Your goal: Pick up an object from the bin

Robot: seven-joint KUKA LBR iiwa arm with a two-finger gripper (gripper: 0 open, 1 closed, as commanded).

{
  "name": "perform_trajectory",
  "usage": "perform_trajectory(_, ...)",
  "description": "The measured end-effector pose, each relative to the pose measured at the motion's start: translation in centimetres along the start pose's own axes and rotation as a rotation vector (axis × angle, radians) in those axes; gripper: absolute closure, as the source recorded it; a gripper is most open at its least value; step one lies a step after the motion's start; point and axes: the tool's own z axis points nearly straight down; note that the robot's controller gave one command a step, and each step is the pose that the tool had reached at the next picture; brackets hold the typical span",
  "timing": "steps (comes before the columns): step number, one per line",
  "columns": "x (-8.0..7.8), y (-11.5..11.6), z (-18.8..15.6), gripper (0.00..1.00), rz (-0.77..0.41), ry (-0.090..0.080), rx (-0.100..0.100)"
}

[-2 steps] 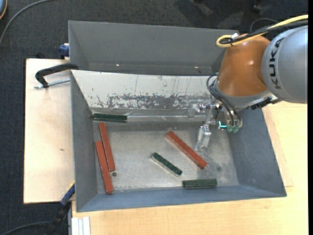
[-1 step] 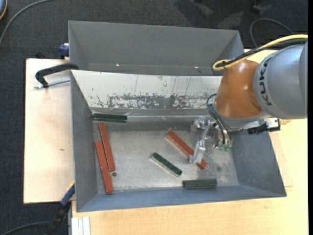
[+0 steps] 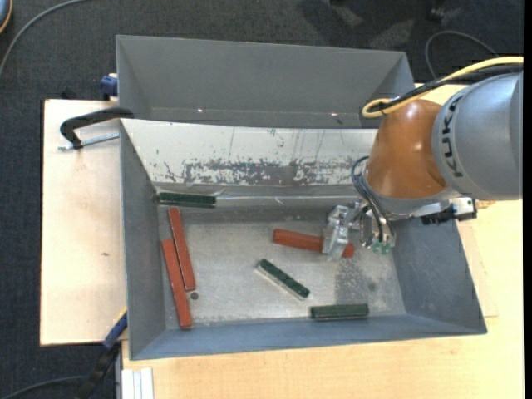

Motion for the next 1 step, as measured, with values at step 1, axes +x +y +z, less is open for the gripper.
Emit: perform_trajectory(1, -1.88, -0.6, -13.5, 1.0, -0.272, -0.007, 0.001)
